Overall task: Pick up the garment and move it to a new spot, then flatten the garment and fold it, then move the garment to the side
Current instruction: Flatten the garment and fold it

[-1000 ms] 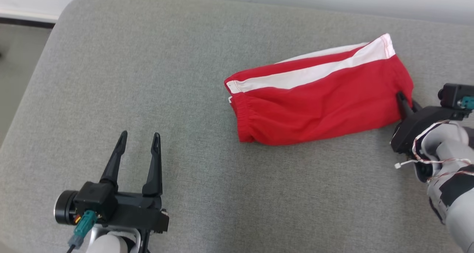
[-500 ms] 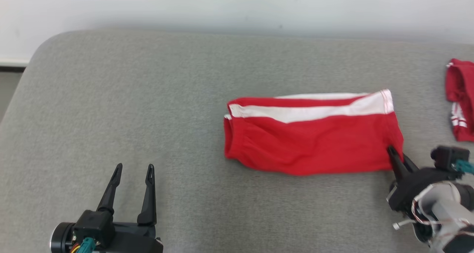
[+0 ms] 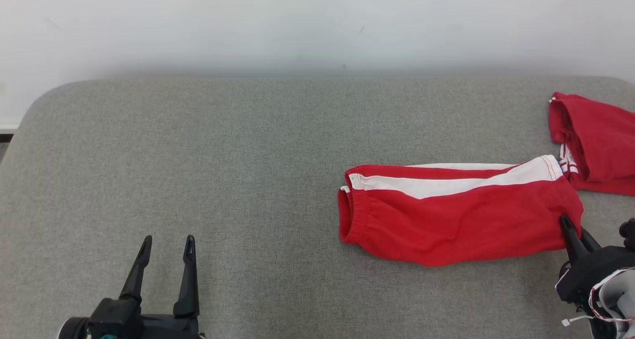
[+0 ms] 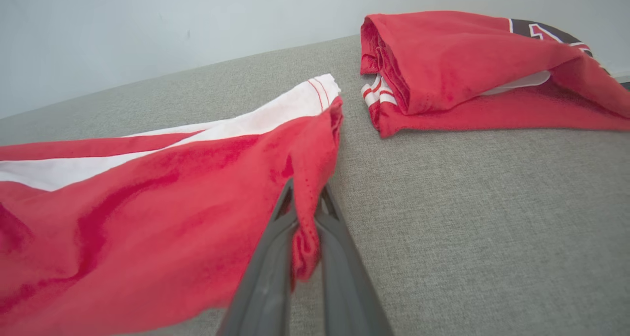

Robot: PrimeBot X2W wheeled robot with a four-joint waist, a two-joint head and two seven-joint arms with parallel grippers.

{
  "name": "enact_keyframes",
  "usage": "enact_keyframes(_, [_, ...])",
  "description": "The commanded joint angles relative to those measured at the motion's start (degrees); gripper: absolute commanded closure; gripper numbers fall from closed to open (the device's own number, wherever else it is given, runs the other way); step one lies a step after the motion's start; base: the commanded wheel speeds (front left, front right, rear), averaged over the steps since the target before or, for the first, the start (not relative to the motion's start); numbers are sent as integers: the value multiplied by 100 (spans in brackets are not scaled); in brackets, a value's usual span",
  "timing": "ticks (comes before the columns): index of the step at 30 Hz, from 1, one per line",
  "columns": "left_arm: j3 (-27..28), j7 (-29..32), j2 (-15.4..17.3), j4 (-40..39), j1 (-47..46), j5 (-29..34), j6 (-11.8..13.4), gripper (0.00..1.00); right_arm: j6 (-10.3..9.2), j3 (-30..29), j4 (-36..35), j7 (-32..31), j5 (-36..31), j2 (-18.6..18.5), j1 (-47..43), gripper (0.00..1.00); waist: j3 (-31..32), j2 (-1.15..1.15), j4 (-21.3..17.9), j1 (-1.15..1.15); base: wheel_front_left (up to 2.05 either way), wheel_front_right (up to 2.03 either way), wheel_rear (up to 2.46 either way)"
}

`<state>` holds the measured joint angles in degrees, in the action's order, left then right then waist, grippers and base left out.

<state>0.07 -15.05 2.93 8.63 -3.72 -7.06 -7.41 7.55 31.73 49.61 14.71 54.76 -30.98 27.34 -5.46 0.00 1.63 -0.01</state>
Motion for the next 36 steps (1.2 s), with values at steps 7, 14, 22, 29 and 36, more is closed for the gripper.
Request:
enact_keyframes(7, [90, -15, -6, -25, 119, -87, -4, 0, -18, -109, -465, 46, -314, 138, 114, 100, 47, 0, -57, 1, 0, 0, 0])
enact_keyframes(14, [96, -15, -6, -57, 115, -82, -1, 0, -18, 74, -1234, -120, -774, 471, 194, 100, 14, 0, -37, 1, 0, 0, 0])
enact_keyframes(22, [59, -15, -6, -47, -23, -138, 21, 0, -18, 253, -2076, -482, -1356, 886, -98, 100, -79, 0, 189, 1, 0, 0, 0])
enact_keyframes(29, [-15, -15, -7, -59, -91, -202, 68, 0, -18, 236, -2429, -761, -1719, 1220, -366, 100, -186, 0, 341, 1, 0, 0, 0])
enact_keyframes(36, [-123, -15, -7, -30, -122, -256, 135, 0, -18, 91, -2475, -852, -2019, 1771, -577, 100, -213, 0, 437, 1, 0, 0, 0])
